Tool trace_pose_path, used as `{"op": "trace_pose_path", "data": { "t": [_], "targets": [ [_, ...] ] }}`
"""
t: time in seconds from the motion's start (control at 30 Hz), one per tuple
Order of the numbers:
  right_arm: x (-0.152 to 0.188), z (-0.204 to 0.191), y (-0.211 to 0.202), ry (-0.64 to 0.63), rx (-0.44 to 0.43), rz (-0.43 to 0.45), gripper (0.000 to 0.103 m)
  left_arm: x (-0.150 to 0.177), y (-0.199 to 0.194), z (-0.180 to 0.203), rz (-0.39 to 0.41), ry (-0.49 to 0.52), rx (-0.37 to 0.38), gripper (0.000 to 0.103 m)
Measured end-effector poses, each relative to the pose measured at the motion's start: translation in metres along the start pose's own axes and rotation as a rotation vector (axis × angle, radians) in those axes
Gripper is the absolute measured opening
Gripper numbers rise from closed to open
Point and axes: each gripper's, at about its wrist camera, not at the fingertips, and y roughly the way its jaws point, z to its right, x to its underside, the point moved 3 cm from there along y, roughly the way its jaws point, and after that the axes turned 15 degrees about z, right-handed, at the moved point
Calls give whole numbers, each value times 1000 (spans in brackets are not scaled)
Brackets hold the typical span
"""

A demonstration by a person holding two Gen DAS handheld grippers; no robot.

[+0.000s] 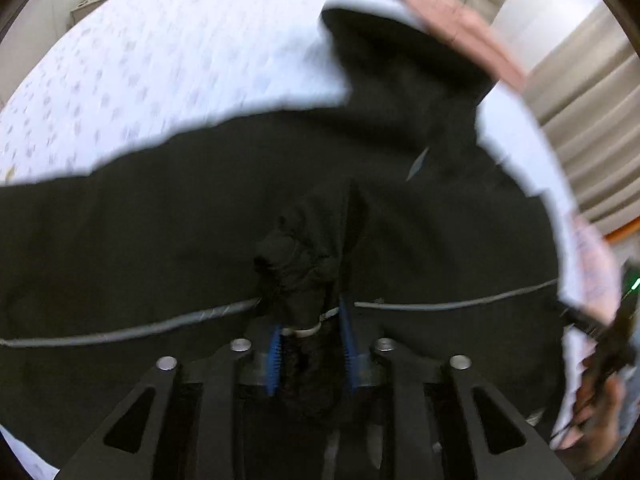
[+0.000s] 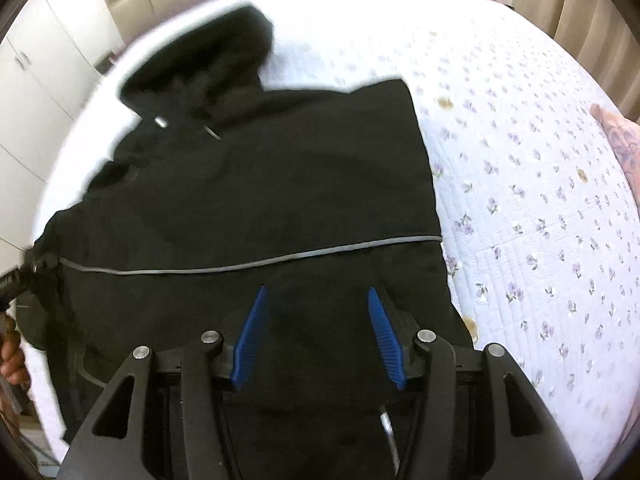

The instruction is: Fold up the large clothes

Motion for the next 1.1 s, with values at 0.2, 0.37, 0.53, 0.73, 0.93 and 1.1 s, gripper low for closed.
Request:
{"op": "trace_pose_path", "data": {
  "t": [0.2,0.37,0.53,0.73,0.93,1.1],
  "targets": [
    [-3,-8,8,-57,33,-10,62,2,-24,3,75,-34,-24,34],
    [-8,-20,-31,-26,-32,34,62,-3,-84,27,219,63,-121,36],
    [16,-45,-48,-50,-49,36,62,7,-60,58,175,91,-40,41],
    [42,-61,-18,-130,19,-32,62,30,-1,55,75,34,-80,40],
    [35,-66,-9,-140,20,-44,62,32,-31,45,91,-40,-45,41],
    [44,-68,-11,-153,21,-24,64,41,-95,-2,176,-159,-128,41]
  ]
}}
